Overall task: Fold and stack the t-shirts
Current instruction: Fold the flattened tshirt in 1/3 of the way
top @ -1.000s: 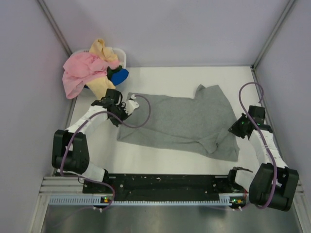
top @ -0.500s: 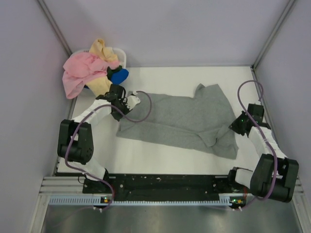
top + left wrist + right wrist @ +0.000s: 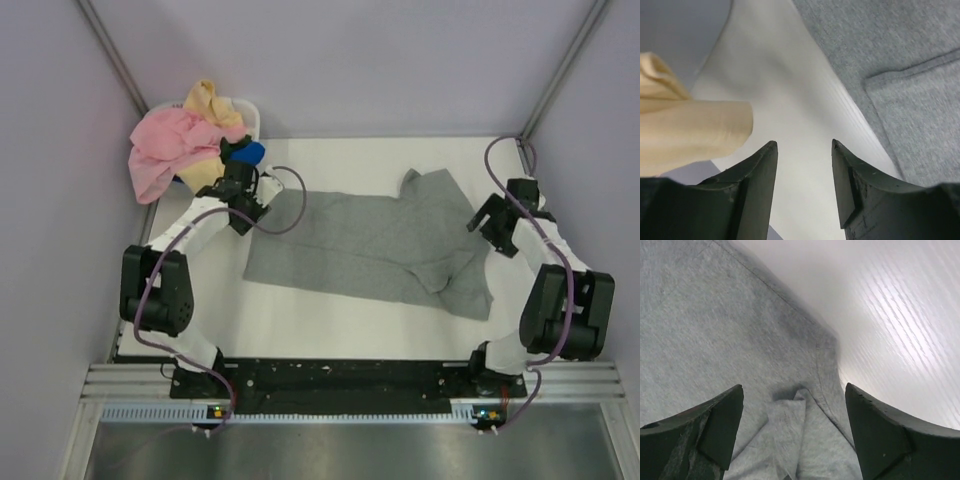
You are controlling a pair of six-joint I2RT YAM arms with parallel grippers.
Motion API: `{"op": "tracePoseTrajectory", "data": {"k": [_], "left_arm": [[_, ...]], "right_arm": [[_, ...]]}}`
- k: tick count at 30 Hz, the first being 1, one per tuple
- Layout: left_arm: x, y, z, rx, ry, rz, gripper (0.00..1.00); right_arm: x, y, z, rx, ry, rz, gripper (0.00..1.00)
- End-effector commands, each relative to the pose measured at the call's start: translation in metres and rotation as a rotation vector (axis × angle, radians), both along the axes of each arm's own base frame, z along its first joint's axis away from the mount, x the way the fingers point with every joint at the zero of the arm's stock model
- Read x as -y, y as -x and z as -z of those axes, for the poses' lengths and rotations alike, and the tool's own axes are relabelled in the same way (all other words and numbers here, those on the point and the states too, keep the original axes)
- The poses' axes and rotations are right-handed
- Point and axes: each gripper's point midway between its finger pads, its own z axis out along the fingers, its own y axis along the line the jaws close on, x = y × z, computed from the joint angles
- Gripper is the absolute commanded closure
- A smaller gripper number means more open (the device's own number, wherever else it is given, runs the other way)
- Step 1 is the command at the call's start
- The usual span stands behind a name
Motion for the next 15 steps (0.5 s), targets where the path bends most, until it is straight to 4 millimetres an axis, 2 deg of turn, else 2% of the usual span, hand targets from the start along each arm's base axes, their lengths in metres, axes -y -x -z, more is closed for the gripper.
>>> {"op": "tracePoseTrajectory", "data": {"k": [1,3,4,6,8,10,11,13,15], "left_arm": [[0.031,0.027,-0.037,0.079,0.041,0.204,0.48],[0.050,0.065,-0.020,0.011,0.069,0.394,0.48],[0.052,0.081,-0.008,-0.021,0.062,0.462,0.46],[0.048,0.099,0.012,-0.058,0.037,0.537,0.42],[0.043,0.103,0.028,-0.059,0.000,0.567,0.40],[0.041,0.102,0.043,-0.068,-0.021,0.587,0.39],[0.040,0.101,0.049,-0.073,-0.028,0.592,0.39],[0.038,0.097,0.060,-0.085,-0.047,0.587,0.39],[0.036,0.094,0.069,-0.099,-0.057,0.565,0.45]], "right_arm": [[0.001,0.032,-0.020,-0.020,0.013,0.072,0.19],[-0.014,0.052,-0.019,0.005,-0.057,0.077,0.22],[-0.020,0.062,-0.018,0.011,-0.083,0.076,0.23],[-0.027,0.086,-0.011,-0.005,-0.123,0.100,0.26],[-0.036,0.105,-0.003,-0.001,-0.189,0.135,0.36],[-0.043,0.121,0.011,-0.003,-0.234,0.180,0.54],[-0.044,0.124,0.017,0.002,-0.243,0.199,0.65],[-0.044,0.129,0.032,-0.013,-0.249,0.220,0.79],[-0.038,0.135,0.047,-0.053,-0.230,0.250,0.95]]}}
